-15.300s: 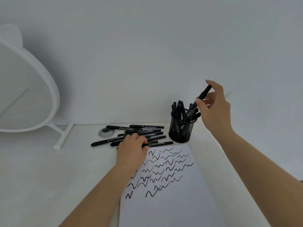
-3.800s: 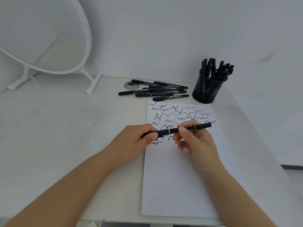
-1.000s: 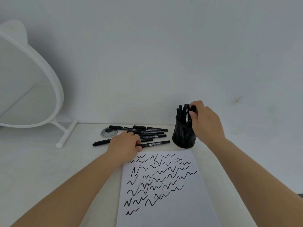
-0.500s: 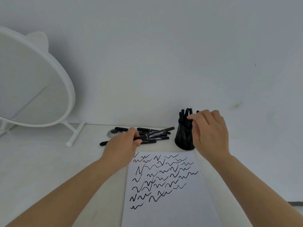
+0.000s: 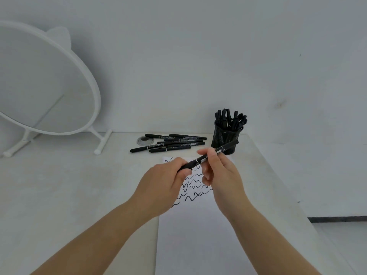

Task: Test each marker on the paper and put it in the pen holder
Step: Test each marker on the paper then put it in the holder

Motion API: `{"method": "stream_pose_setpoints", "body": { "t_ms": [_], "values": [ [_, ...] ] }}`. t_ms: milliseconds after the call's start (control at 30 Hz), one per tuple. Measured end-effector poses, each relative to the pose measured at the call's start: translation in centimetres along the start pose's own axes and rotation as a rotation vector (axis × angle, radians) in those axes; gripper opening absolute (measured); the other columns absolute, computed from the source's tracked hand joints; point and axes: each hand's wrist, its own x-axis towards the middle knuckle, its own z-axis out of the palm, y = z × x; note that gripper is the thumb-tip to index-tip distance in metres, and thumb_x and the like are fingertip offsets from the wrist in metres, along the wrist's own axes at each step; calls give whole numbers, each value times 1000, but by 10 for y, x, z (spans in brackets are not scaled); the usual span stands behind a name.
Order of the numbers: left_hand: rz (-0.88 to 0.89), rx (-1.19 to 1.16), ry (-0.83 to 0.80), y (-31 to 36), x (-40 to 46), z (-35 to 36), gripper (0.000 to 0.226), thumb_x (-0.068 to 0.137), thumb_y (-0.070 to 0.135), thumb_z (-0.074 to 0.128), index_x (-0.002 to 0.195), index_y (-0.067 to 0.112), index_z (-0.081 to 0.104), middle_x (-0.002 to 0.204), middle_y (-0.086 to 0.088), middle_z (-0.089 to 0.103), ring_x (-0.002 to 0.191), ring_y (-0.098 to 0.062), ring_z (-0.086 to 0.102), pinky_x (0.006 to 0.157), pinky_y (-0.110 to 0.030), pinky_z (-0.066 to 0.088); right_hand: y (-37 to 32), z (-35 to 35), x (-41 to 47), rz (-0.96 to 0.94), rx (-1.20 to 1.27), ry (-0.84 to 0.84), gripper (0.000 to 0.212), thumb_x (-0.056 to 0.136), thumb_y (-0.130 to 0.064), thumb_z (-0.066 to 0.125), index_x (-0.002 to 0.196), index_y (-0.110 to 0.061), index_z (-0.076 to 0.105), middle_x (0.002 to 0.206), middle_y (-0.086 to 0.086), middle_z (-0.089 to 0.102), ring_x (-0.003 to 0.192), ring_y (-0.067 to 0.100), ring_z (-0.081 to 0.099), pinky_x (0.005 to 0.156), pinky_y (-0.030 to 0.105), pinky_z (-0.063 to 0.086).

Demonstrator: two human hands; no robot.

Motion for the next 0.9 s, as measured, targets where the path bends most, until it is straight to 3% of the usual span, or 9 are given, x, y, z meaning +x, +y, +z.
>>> {"method": "stream_pose_setpoints", "body": {
  "t_ms": [133,233,367,433,500,600,667,800,900],
  "values": [
    [-73,31,-78,7,-18,9,19,97,36,30,83,28,40,58,8,45,57,-16,44,52,-31,30,11,3,-14,32,-46,53,36,96,-30,45,65,-22,63,44,-11,42,43,7,37,42,15,33],
    [-71,262,7,11,-27,14,18,97,38,26,85,26,34,58,9,41,55,-17,42,49,-31,27,16,5,-12,108,51,185,36,96,-31,44,65,-17,57,41,-10,36,35,6,31,37,16,29],
    [-22,454,88,3,-51,7,12,90,23,49,80,18,48,51,7,49,41,-18,45,39,-19,12,7,-32,2,154,194,485,32,95,-33,44,68,-16,51,52,-4,32,34,4,27,35,16,24],
    [-109,404,101,-11,-55,4,15,96,25,40,82,20,44,53,8,46,47,-18,44,40,-23,17,11,-41,-3,97,74,445,32,93,-36,48,69,-17,55,47,-6,39,37,5,33,37,16,28],
    [-207,209,70,-28,-52,7,16,97,32,34,82,24,37,55,9,42,53,-18,42,46,-29,23,21,-35,-13,43,-47,335,28,92,-34,52,69,-18,59,44,-10,49,40,2,42,41,15,35],
    [-286,-91,86,-43,-46,17,20,96,30,37,79,24,43,54,8,43,49,-12,39,48,-30,28,28,-26,-20,26,-194,233,18,87,-27,61,72,-18,59,48,-10,56,45,2,49,53,22,39],
    [-312,-229,91,-48,-44,21,22,96,29,39,76,27,48,51,9,45,45,-8,36,48,-24,30,29,-28,-20,34,-244,219,15,85,-24,63,71,-19,59,48,-10,57,46,3,50,57,26,40],
    [-322,-311,108,-57,-34,22,25,96,24,39,75,27,51,51,14,50,48,-4,39,49,-14,33,24,-23,-20,11,-268,134,17,84,-17,60,68,-20,58,48,-5,59,47,6,52,51,22,39],
    [-366,-384,150,-63,-29,22,24,97,19,38,78,21,53,49,14,49,47,-3,40,46,-11,30,27,-9,-23,29,-279,-24,16,85,-13,58,69,-17,58,52,0,64,47,8,55,45,15,39]
  ]
}}
